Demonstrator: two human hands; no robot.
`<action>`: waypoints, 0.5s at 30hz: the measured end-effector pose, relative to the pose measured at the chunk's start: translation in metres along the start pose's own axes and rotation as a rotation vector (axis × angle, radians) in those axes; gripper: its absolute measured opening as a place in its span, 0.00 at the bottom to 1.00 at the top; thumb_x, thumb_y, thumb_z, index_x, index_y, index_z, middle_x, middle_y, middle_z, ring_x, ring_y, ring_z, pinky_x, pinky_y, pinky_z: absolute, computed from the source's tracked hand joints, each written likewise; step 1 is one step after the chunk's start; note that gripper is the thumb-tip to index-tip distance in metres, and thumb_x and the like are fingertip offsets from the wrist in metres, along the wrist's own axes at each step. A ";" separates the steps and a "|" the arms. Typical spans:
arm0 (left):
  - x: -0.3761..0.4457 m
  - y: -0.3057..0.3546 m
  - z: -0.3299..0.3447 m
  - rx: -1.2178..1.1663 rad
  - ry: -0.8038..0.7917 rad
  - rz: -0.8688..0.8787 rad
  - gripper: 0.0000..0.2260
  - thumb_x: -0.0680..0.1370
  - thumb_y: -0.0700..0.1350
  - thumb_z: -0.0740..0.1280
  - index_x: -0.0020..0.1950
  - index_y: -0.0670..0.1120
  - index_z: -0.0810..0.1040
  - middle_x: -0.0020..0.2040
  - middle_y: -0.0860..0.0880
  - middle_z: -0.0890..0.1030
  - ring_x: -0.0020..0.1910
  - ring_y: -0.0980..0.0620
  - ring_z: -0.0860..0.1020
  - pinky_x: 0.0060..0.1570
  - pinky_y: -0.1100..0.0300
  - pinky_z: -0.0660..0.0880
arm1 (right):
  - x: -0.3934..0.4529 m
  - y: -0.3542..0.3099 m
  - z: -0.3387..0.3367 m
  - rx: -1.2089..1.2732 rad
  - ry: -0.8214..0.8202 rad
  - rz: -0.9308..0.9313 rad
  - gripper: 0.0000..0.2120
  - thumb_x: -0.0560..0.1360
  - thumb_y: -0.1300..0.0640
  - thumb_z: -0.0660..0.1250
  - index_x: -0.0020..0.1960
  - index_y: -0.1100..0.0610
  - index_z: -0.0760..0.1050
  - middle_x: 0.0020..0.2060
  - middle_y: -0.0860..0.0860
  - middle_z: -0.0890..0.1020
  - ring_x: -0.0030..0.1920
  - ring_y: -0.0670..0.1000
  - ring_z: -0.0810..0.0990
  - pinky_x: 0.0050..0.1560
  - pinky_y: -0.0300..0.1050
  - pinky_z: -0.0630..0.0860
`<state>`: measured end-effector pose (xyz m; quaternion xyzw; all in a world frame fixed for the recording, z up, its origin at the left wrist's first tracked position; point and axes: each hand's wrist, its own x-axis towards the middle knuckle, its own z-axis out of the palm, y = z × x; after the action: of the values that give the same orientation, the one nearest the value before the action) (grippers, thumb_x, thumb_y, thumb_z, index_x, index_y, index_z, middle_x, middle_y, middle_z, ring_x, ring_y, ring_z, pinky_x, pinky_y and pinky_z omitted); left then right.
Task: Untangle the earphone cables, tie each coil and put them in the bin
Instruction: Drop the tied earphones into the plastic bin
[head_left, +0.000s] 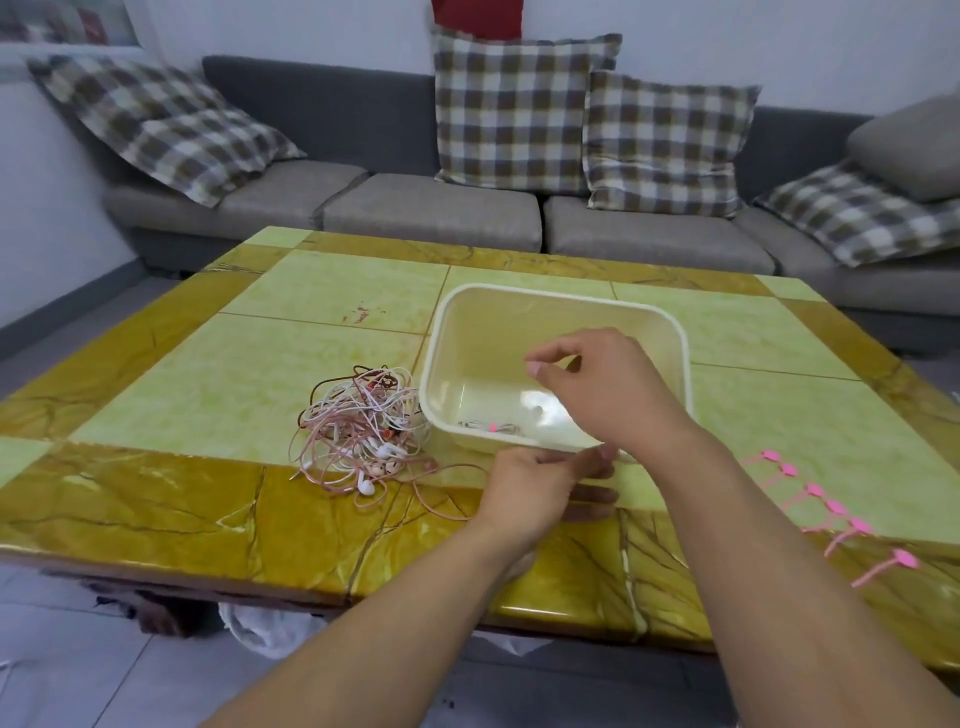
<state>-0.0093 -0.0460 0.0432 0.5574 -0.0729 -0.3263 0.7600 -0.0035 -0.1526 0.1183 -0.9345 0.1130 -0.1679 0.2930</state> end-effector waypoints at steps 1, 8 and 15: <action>0.003 0.003 0.002 0.006 0.000 0.028 0.06 0.79 0.38 0.70 0.48 0.35 0.83 0.43 0.42 0.84 0.37 0.47 0.84 0.39 0.57 0.83 | -0.005 0.001 -0.001 -0.006 0.000 -0.004 0.06 0.79 0.47 0.69 0.50 0.46 0.85 0.41 0.40 0.78 0.39 0.40 0.75 0.37 0.30 0.66; 0.023 0.018 -0.010 0.049 0.083 0.093 0.09 0.83 0.37 0.62 0.52 0.35 0.81 0.44 0.41 0.85 0.37 0.48 0.84 0.39 0.54 0.83 | -0.019 0.027 0.026 -0.109 0.171 -0.086 0.09 0.81 0.46 0.66 0.55 0.44 0.85 0.45 0.44 0.84 0.52 0.50 0.78 0.61 0.50 0.68; 0.021 0.015 -0.063 0.378 0.386 0.365 0.06 0.78 0.39 0.70 0.41 0.43 0.82 0.39 0.45 0.84 0.36 0.52 0.85 0.30 0.58 0.79 | 0.020 0.046 0.054 -0.027 0.320 -0.277 0.09 0.80 0.55 0.69 0.56 0.47 0.85 0.40 0.45 0.81 0.46 0.52 0.78 0.59 0.46 0.61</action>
<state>0.0432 -0.0054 0.0281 0.7178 -0.0855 -0.0539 0.6889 0.0301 -0.1682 0.0549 -0.9063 0.0308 -0.3514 0.2327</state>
